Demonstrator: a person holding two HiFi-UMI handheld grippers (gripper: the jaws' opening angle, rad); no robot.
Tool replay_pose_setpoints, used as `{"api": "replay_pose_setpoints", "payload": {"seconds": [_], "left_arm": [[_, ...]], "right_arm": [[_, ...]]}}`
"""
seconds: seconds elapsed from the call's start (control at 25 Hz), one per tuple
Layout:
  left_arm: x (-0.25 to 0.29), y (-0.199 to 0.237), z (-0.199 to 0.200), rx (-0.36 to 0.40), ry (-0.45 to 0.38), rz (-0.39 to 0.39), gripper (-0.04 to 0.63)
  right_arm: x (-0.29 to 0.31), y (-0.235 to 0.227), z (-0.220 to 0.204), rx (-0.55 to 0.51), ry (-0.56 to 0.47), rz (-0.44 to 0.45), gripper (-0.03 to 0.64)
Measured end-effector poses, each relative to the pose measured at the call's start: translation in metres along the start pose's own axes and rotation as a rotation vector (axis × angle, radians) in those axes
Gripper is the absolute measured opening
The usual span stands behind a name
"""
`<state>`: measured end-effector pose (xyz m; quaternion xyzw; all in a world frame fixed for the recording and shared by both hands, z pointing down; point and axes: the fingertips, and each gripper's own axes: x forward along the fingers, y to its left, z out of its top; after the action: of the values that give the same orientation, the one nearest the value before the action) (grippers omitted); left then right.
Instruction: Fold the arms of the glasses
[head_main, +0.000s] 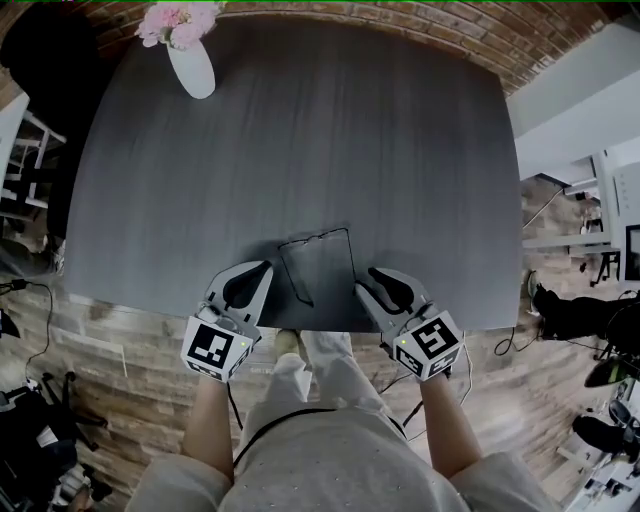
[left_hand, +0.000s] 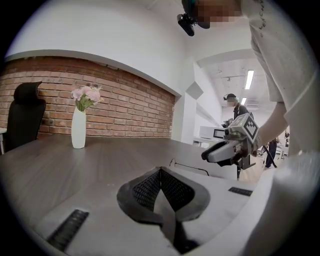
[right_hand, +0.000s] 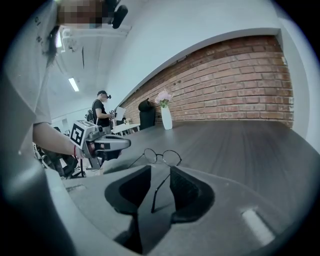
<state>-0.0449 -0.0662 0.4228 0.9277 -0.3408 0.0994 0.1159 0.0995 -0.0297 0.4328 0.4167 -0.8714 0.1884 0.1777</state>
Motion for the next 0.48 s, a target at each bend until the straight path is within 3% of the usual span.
{"api": "replay_pose_setpoints", "payload": {"seconds": [0.48], "left_arm": [[0.04, 0.017, -0.018, 0.108, 0.137, -0.067, 0.0]], "right_arm": [[0.011, -0.017, -0.006, 0.012, 0.04, 0.01, 0.117]]}}
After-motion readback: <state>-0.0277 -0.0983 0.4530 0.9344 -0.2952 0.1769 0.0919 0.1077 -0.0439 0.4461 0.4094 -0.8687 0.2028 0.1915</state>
